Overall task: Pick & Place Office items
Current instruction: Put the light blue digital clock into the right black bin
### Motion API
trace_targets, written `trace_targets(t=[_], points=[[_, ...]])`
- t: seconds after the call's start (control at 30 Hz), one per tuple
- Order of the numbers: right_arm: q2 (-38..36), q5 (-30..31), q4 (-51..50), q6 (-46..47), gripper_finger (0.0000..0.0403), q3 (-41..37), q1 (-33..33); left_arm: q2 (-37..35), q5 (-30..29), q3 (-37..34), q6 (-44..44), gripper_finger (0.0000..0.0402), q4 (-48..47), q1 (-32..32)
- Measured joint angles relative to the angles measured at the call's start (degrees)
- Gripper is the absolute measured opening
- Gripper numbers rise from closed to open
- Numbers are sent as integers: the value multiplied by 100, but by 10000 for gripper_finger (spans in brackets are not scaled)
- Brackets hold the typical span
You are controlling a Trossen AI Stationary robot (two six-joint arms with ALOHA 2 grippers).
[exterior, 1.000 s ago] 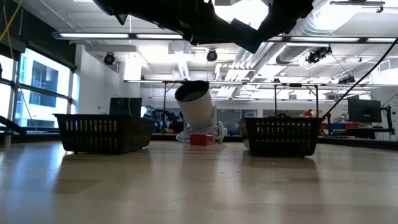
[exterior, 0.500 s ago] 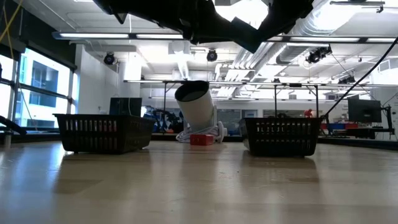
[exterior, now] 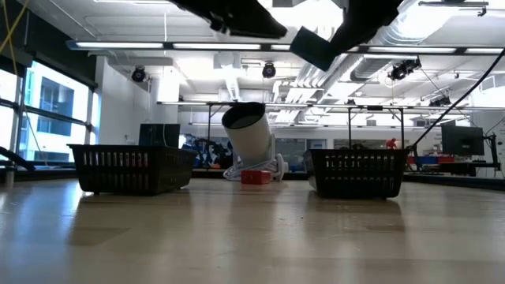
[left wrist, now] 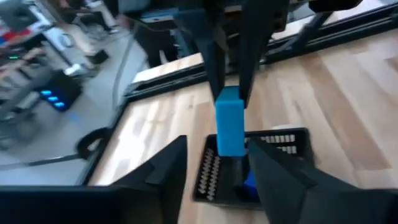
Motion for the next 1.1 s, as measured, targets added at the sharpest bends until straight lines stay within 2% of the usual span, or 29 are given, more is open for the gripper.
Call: trace_targets(t=[0.13, 0.3, 0.5, 0.67, 1.1], points=[[-51, 0, -215, 65, 45, 0, 0, -123, -929, 0, 108, 193, -232, -273], [-112, -97, -902, 528, 45, 0, 2, -149, -1914, 0, -25, 200, -728, -493], [28, -482, -1153, 882, 45, -7, 2, -181, -1930, 0, -458, 200, -1035, -556], [166, -869, -953, 1187, 45, -201, -7, -186, -1800, -2, -526, 200, -1053, -659], [1153, -1520, -534, 1422, 45, -258, 76, -183, -1793, -94, -928, 200, -1324, -721]])
